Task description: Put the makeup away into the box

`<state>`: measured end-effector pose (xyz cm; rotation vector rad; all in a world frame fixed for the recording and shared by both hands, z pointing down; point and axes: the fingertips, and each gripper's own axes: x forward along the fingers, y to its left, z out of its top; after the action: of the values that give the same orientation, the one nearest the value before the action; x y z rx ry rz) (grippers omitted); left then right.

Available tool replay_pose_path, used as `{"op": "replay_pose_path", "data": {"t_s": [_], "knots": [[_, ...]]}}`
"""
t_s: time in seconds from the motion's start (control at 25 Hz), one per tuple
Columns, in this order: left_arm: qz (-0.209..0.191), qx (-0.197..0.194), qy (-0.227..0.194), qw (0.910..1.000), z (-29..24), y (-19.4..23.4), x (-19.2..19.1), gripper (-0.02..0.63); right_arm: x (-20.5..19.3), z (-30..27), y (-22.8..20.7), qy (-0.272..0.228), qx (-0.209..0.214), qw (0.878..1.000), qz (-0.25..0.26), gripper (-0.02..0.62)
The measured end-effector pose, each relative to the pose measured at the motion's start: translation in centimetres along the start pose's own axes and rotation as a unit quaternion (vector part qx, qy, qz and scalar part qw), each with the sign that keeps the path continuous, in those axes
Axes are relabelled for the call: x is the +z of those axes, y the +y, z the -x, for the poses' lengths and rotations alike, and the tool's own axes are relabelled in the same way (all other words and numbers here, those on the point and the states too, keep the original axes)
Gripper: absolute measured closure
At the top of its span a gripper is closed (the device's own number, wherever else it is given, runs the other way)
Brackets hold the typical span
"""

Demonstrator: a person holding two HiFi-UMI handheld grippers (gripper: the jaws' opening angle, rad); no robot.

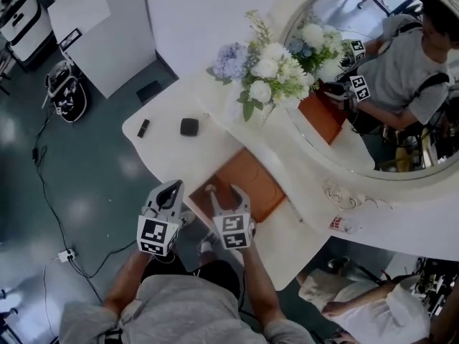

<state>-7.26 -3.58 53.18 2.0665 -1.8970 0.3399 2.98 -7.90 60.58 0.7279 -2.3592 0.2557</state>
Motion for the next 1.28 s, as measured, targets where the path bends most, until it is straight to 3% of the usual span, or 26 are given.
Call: {"op": "replay_pose_path", "data": {"t_s": [0.24, 0.56, 0.8, 1.04, 1.28], "knots": [[-0.028, -0.028, -0.033, 0.9987, -0.2, -2.4, 4.5, 0.606, 4.5, 4.8, -2.8, -0.075, -0.047, 0.996, -0.021, 0.382], [-0.063, -0.076, -0.069, 0.9927, -0.6, -6.3, 9.1, 0.606, 8.1, 11.7, -6.5, -0.169, -0.111, 0.978, -0.058, 0.404], [-0.076, -0.100, -0.082, 0.9886, -1.0, -8.7, 10.7, 0.606, 8.2, 15.2, -8.2, -0.202, -0.160, 0.964, -0.060, 0.557], [-0.083, -0.094, -0.084, 0.9885, -1.4, -9.4, 11.1, 0.606, 8.1, 15.6, -8.6, -0.209, -0.156, 0.964, -0.058, 0.581], [-0.077, -0.062, -0.083, 0.9916, -0.9, -9.2, 10.6, 0.606, 8.9, 15.0, -7.6, -0.219, -0.116, 0.968, -0.040, 0.580]]}}
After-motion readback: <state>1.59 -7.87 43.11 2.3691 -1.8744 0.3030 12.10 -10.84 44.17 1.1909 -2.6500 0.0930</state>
